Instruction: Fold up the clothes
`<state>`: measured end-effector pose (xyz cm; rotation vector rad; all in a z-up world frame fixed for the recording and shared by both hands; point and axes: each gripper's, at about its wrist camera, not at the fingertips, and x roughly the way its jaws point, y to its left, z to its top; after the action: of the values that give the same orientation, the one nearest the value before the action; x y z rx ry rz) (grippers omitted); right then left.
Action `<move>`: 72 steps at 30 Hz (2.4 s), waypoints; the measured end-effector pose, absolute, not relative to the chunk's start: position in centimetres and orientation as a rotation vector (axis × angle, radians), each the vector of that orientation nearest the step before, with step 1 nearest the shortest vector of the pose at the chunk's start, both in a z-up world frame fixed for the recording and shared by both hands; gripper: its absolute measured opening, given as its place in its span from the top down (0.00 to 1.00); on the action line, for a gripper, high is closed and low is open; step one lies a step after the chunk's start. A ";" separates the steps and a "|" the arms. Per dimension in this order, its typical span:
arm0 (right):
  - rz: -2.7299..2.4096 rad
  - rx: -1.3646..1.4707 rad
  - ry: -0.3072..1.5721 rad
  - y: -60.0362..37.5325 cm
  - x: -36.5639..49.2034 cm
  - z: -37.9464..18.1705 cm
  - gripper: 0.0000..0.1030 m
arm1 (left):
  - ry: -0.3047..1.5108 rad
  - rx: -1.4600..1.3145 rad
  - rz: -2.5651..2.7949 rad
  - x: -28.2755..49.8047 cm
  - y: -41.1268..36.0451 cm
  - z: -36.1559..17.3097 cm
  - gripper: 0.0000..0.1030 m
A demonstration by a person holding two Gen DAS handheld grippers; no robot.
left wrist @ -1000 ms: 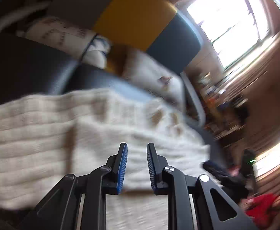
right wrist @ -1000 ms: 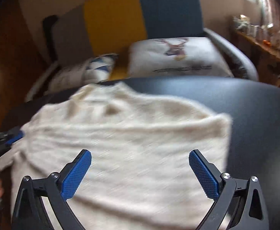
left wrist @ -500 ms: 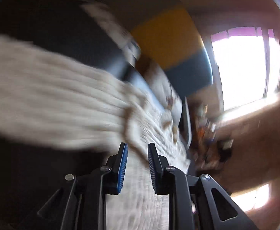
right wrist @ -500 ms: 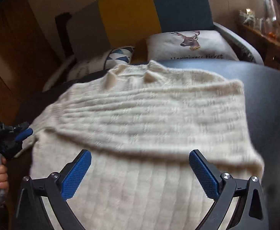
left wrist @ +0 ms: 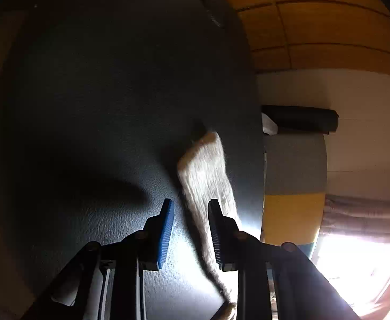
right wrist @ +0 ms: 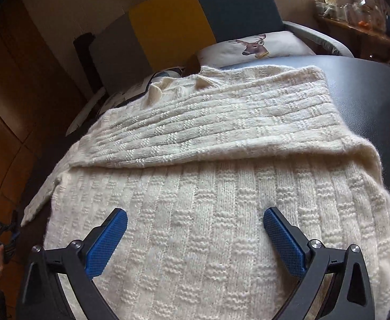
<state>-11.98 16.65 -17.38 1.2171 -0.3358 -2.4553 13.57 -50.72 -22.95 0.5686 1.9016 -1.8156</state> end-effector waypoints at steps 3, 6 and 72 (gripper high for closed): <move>-2.452 1.212 -0.349 16.8 -12.0 -17.4 0.00 | 1.952 0.606 -1.796 11.8 -50.8 -23.9 0.75; -2.464 1.251 -0.298 16.0 -12.1 -17.1 0.00 | 1.948 0.613 -1.804 10.2 -50.7 -24.0 0.74; -1.909 1.176 -0.945 10.0 -22.2 -17.3 0.17 | 1.558 1.648 -2.637 -19.9 -15.1 -18.3 0.84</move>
<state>-22.17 9.95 -17.26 1.1763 -0.9448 -1.9095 -19.94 -15.12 -18.28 1.6477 1.5577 -2.6373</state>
